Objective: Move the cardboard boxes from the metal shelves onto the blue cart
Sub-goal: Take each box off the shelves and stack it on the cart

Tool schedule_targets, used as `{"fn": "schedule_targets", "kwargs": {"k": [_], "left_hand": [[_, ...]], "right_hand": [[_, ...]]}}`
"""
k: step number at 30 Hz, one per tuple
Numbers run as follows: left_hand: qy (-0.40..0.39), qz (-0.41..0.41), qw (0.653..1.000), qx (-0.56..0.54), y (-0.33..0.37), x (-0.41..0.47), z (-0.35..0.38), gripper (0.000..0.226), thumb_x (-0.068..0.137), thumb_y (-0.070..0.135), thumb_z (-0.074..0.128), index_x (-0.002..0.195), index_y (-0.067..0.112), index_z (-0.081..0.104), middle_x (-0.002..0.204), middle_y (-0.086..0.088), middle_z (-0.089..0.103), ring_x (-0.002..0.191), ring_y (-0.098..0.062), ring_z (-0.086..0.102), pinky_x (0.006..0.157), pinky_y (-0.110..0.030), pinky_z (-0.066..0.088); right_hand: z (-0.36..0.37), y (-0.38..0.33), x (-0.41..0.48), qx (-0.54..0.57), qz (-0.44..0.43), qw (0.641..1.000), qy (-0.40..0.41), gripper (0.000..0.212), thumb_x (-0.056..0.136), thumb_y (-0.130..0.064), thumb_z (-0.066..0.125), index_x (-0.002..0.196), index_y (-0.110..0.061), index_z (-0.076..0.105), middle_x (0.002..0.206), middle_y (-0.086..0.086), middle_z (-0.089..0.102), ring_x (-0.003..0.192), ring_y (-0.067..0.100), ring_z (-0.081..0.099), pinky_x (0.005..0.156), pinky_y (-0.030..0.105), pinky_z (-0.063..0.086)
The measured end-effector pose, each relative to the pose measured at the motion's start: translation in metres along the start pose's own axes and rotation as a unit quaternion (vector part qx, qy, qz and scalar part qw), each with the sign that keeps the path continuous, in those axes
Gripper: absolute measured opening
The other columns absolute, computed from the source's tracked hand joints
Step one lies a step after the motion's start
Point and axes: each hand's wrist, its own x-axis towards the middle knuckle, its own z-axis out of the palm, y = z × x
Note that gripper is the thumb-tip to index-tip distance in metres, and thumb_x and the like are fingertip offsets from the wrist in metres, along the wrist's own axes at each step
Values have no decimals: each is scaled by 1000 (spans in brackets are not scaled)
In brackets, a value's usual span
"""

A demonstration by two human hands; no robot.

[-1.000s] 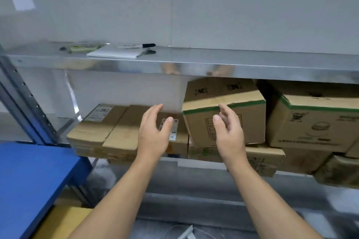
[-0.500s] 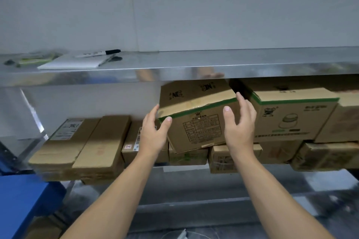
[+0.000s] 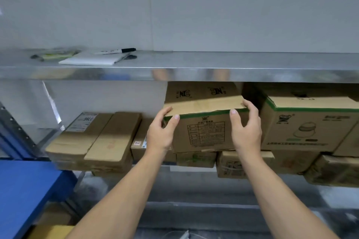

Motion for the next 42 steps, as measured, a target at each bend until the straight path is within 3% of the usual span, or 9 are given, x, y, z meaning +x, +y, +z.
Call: {"fn": "schedule_targets", "kwargs": {"k": [4,9,20,23,27,34,38,42], "left_hand": [[53,34,998,-3,8,-14,-22,30,92,33,67,121,38,63,124,19,61,121,-6,55,106,-40,46],[105,46,993,-8,11,-32,-62,26,91,30,69,112,44,63,122,18,63,116,-6,58,104,-39,47],[202,32,978,26,10,-107,-182,31,91,33,67,119,42,61,132,12,59,118,-9,55,99,-35,51],[246,27,968,31,8,-134,-221,33,91,31,68,123,36,62,126,12,62,117,-11,56,97,-30,50],[297,21,954,34,5,-170,-271,31,91,32,68,122,36,64,127,10,63,118,-12,56,103,-43,47],[367,26,929,40,1,-230,-348,26,80,49,67,105,54,63,134,14,60,127,-9,52,107,-44,45],[409,20,911,43,-1,-256,-380,27,89,32,70,108,49,63,134,11,60,128,-10,52,108,-42,43],[443,14,895,51,-6,-272,-405,30,90,30,70,115,43,64,131,18,61,126,-7,53,108,-42,44]], "right_hand": [[7,-4,-18,12,6,1000,-7,53,98,-41,55,147,-38,37,136,-5,40,116,6,42,95,28,35],[28,-16,-44,20,-1,999,-46,50,96,-43,58,143,-37,44,131,-3,42,110,8,44,82,19,36],[85,-57,-140,98,-19,985,-143,46,91,-42,66,134,-40,50,133,-17,53,125,5,48,105,34,43],[103,-73,-172,113,-21,976,-185,48,90,-40,68,135,-41,50,130,-21,52,123,2,48,106,33,42],[129,-95,-219,123,-27,967,-223,49,90,-40,68,136,-40,51,130,-23,53,125,2,46,108,34,40],[170,-124,-290,144,-41,940,-306,50,91,-45,66,138,-41,48,136,-18,52,129,11,46,107,47,43],[190,-138,-321,149,-48,923,-351,50,91,-48,64,137,-43,47,139,-16,52,130,15,46,106,52,44],[209,-150,-344,159,-58,910,-378,52,90,-48,65,139,-42,48,140,-18,53,132,15,46,107,52,42]]}}
